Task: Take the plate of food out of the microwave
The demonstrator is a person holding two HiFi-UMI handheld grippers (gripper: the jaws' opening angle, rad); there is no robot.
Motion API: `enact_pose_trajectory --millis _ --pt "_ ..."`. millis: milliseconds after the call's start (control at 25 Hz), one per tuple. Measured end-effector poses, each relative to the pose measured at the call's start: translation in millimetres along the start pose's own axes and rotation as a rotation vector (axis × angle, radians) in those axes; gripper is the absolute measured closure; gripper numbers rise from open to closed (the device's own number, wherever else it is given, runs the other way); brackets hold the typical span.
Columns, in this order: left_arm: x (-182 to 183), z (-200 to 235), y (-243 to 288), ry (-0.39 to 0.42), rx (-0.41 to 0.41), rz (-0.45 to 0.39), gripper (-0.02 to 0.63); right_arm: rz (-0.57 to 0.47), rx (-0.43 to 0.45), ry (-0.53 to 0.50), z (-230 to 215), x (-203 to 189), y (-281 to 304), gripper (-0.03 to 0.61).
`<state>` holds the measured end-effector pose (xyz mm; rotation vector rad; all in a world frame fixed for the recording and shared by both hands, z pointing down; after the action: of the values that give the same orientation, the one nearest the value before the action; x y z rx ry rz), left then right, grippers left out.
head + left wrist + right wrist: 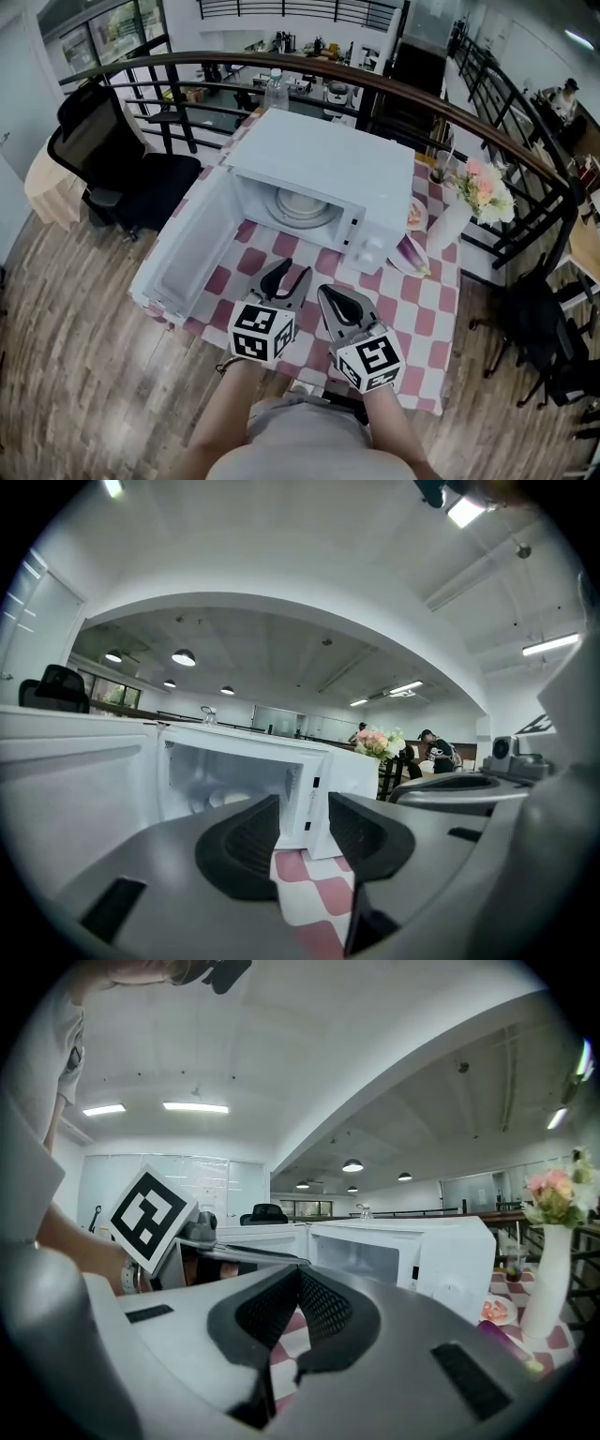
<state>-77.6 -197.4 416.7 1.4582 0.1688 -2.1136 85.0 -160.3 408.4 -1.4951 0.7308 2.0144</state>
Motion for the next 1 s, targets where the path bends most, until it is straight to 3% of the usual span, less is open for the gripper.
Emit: enact_pose_trajectory --millis 120,400,520,800,1000 --pt "-1 12 15 -0.079 0.004 0.01 0.403 0.003 -0.003 0.008 -8 -5 8 0.555" --pt "0 38 42 -0.264 0.029 0.016 0.397 0.006 -0.018 0.02 -17 -11 25 0.555" --pt "-3 53 56 -0.374 0.05 0.042 0.393 0.018 -0.034 0.022 -21 -12 30 0.555" --pt "-15 84 91 -0.634 0.086 0.115 0.275 0.069 -0.063 0.054 -31 -15 44 0.554" --pt "-19 106 110 -0.784 0.096 0.119 0.265 0.13 -0.062 0.106 -30 -28 60 0.555"
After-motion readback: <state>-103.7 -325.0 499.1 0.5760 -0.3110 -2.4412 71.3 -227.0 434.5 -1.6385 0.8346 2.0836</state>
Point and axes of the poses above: the fingertips, and each gripper's own axes: y forward along the fingers, z to its left, x out of its top, the point moved 10 cm from there along -y, backward along the fingers, and after that the axes turned 14 degrees about -y, right-handed, at the moved point
